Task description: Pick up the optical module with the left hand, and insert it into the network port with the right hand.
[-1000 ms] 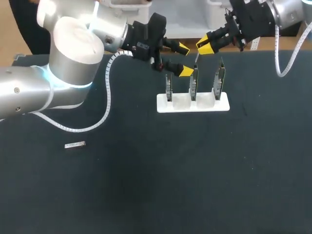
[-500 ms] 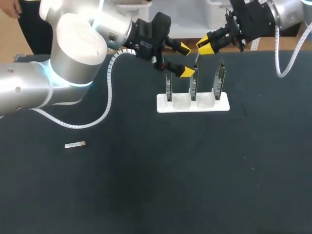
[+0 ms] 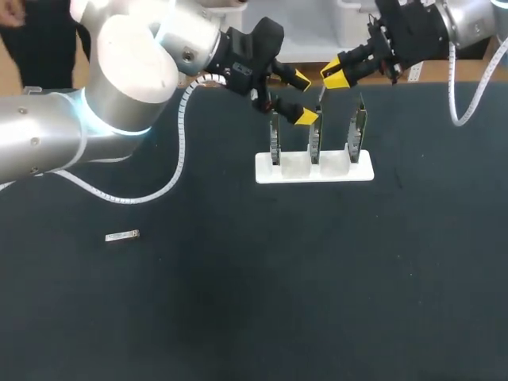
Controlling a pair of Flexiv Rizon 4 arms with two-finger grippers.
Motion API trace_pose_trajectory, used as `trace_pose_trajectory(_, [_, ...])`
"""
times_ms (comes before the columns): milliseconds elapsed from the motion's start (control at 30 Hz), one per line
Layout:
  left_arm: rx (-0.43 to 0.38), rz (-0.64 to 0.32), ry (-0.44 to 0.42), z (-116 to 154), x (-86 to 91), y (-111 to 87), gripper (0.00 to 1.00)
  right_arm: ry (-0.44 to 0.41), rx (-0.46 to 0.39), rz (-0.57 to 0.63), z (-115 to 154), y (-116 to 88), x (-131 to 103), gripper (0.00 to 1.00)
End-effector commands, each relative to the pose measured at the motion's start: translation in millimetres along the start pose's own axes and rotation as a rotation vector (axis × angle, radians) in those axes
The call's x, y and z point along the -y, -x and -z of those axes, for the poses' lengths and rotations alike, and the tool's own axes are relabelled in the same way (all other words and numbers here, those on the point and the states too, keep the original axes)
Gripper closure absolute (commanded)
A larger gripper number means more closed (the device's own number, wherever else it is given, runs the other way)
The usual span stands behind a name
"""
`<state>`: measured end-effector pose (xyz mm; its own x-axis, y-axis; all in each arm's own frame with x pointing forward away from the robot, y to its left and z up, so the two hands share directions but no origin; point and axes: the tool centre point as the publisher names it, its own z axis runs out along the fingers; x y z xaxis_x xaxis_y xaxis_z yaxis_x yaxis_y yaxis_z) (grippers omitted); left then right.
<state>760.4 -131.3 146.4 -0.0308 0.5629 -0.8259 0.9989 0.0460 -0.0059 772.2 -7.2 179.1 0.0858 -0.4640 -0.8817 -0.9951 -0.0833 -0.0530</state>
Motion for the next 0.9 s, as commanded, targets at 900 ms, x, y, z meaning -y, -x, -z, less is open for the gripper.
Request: trace_pose_trajectory(900, [-0.040,-0.021,0.006,-1.9,2.7,-1.0,0.00,0.006,-0.012,0.006,0.2,0.9,1.4,1.00])
